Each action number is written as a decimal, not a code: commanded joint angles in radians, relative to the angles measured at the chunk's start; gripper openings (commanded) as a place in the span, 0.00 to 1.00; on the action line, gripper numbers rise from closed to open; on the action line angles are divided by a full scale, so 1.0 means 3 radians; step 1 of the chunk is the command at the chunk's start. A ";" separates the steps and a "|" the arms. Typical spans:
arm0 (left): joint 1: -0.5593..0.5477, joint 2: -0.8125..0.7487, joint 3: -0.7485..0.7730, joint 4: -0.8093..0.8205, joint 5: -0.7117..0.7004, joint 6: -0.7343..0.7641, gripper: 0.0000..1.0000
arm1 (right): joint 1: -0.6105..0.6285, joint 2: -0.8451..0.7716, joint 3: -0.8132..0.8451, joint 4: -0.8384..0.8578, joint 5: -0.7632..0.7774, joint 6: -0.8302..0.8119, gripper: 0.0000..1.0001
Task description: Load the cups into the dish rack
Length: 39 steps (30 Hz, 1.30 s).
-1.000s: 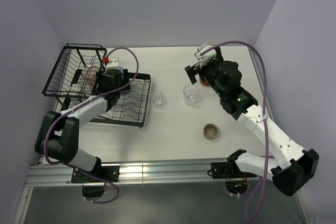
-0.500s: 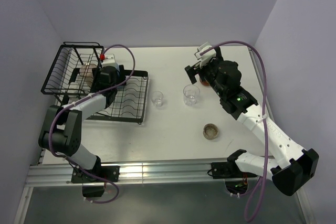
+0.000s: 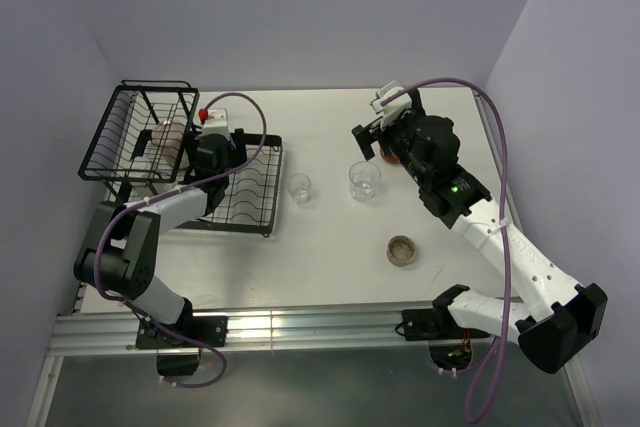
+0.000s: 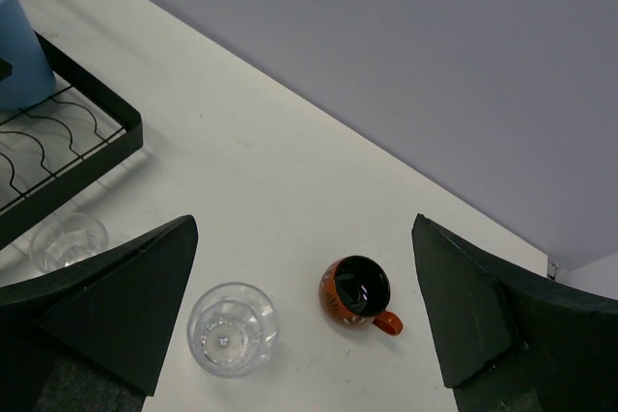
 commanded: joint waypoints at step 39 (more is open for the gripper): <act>-0.0500 -0.1326 0.1389 -0.3032 0.2523 0.0616 0.99 | -0.0868 0.1226 0.1109 -0.1587 -0.0738 0.0642 0.88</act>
